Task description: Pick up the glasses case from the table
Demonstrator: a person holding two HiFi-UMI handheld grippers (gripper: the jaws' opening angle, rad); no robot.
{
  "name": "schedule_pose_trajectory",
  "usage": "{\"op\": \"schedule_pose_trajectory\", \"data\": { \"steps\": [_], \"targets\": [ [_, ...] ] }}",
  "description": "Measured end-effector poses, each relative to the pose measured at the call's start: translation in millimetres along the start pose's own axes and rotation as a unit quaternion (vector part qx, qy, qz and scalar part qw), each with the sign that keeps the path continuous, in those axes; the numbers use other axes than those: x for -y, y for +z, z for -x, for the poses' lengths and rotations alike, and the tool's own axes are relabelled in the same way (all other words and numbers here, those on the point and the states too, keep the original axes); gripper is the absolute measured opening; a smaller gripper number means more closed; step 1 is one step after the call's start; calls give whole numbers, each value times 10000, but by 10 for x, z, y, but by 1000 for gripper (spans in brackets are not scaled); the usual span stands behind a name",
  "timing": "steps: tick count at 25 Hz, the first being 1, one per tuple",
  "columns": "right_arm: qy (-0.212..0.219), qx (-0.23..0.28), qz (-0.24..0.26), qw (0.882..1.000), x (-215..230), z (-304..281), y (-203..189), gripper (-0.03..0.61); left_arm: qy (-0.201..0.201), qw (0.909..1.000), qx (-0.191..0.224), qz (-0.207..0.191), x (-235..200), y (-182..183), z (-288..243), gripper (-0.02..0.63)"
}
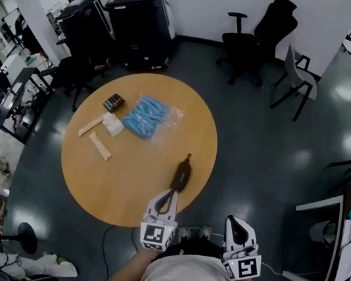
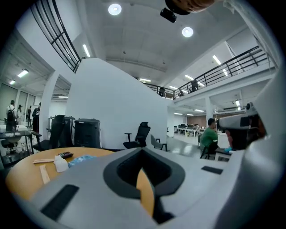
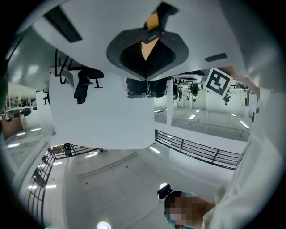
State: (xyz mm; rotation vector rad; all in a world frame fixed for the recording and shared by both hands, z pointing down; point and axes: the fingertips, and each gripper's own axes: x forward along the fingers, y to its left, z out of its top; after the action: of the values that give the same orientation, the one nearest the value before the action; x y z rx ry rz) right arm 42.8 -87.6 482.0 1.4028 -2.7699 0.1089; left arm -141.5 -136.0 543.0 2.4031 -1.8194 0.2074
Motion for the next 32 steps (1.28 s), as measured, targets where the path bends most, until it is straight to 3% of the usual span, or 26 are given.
{"op": "schedule_pose_trajectory", "data": {
  "steps": [3,8,12,15,18,21,24,28,32],
  "targets": [
    [23,-27,-63,10000,122,-89,-2,15,-26,9990,-436,-36,-44,-229,-201,6],
    [32,-104,-143,9998,283,-200,-94,15,-642,9864,-1506,-113,3,-800,-694,21],
    [15,-190,-294,9994,392,-240,-173,15,-753,9707,-2280,-95,-60,-1224,-1013,204],
    [-17,-223,-385,9990,488,-263,-224,15,-847,9506,-2982,-184,-122,-1622,-1199,292],
    [-55,-249,-460,9986,598,-292,-281,15,-924,9216,-3767,-131,-186,-2051,-1325,330],
    [-110,-261,-542,9981,700,-331,-303,15,-817,9007,-4265,-147,-304,-2255,-1440,358],
    [-155,-260,-625,9976,767,-354,-324,15,-642,8862,-4581,-235,-452,-2392,-1568,367],
    [-194,-299,-690,9970,805,-340,-386,15,-696,8678,-4913,-282,-464,-2652,-1656,371],
    [-220,-342,-737,9965,835,-292,-414,15,-620,8594,-5064,-331,-474,-2812,-1715,372]
  ]
}}
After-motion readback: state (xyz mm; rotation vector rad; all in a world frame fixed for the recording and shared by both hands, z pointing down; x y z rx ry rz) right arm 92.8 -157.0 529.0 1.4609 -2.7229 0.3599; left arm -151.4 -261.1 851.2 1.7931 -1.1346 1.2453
